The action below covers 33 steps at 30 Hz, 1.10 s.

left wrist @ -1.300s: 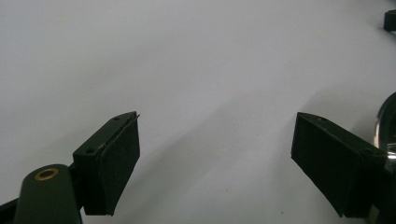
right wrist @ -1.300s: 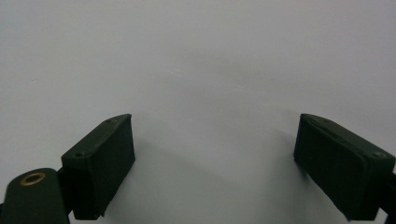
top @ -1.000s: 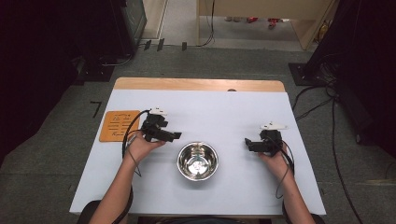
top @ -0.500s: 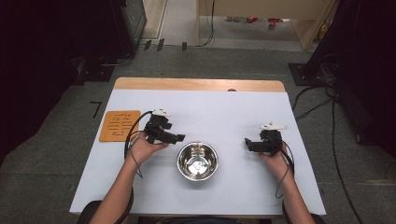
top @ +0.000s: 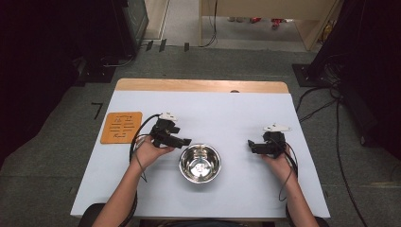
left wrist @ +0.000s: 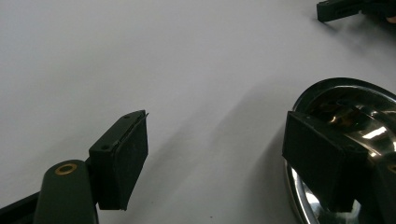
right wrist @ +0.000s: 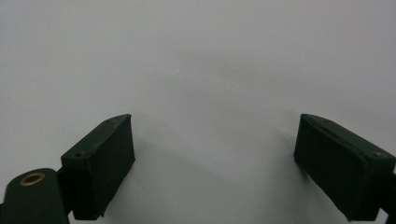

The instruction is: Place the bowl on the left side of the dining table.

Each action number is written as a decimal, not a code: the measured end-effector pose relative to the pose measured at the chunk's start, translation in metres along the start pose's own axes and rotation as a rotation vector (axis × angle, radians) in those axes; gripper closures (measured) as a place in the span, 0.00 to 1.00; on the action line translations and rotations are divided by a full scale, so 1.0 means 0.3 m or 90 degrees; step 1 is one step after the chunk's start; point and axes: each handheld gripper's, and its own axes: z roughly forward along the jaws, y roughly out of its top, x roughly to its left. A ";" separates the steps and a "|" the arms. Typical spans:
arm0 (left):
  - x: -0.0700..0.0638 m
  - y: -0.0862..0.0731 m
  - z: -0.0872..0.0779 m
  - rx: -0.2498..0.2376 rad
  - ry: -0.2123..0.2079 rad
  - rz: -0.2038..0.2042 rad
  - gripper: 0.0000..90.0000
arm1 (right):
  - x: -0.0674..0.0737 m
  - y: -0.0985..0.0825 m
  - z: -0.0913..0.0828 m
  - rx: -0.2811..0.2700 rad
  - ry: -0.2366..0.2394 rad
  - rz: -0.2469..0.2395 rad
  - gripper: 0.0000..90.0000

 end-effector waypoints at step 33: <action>-0.069 0.002 0.072 0.054 -0.064 0.039 0.45 | 0.000 0.000 0.000 0.001 -0.001 0.000 0.13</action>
